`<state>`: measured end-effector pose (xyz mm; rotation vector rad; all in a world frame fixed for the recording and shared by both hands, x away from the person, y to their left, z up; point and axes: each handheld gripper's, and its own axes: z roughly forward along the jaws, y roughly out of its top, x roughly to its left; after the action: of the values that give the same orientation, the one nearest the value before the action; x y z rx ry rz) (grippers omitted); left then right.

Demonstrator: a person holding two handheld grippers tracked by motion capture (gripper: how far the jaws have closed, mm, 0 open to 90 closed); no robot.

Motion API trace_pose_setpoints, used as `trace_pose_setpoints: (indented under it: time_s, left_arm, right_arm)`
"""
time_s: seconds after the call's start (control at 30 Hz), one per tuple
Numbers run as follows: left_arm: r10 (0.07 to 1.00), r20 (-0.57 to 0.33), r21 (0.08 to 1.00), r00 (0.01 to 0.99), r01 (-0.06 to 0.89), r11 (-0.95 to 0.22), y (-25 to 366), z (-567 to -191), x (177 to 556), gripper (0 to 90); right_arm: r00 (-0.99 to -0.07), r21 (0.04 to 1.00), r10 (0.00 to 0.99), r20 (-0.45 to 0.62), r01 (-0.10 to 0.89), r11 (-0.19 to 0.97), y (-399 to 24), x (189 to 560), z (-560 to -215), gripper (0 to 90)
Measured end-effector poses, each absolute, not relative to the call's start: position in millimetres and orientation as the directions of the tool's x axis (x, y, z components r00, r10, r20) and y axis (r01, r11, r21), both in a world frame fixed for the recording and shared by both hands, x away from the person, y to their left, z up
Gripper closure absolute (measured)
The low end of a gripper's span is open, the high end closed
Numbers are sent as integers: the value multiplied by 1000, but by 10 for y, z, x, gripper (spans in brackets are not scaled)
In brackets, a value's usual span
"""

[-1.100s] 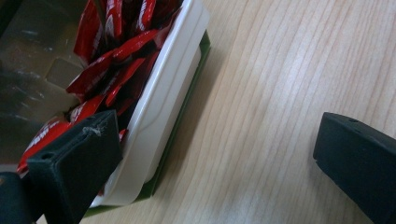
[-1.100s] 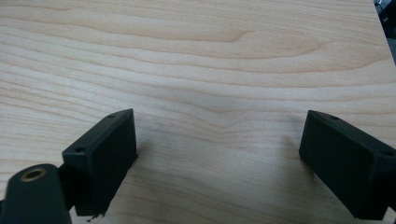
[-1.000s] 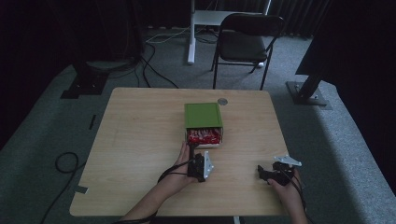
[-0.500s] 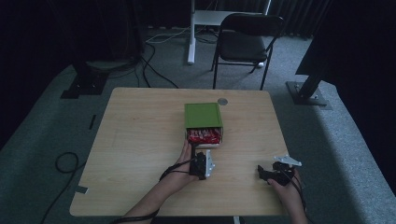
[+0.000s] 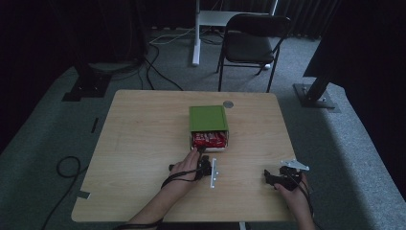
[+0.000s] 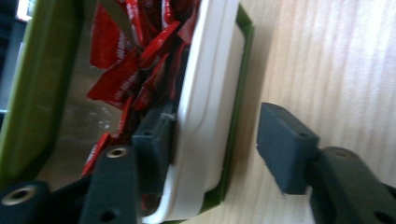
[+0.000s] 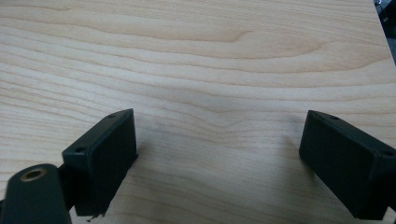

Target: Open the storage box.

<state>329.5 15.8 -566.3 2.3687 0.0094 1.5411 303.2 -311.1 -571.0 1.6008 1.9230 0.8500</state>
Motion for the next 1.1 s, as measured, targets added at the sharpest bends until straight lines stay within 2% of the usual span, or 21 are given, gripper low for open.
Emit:
trace_pose_setpoints:
  time_s: [0.1,0.23,0.33,1.1]
  left_arm:
    - [152,924,227,350,-185,-956,164,-5707,3292,632]
    - [123,946,185,301,-188,-964,152,-5742,3288,696]
    - [87,959,141,270,-187,-972,133,-5770,3283,704]
    - [52,955,117,291,-209,-971,152,-5732,3254,721]
  right_arm:
    - [-189,730,982,18,674,116,-3111,3032,-5710,106]
    - [-189,730,982,18,674,117,-3111,3032,-5710,106]
    - [-189,730,982,18,674,116,-3111,3032,-5710,106]
    - [-189,730,982,18,674,117,-3111,3031,-5710,107]
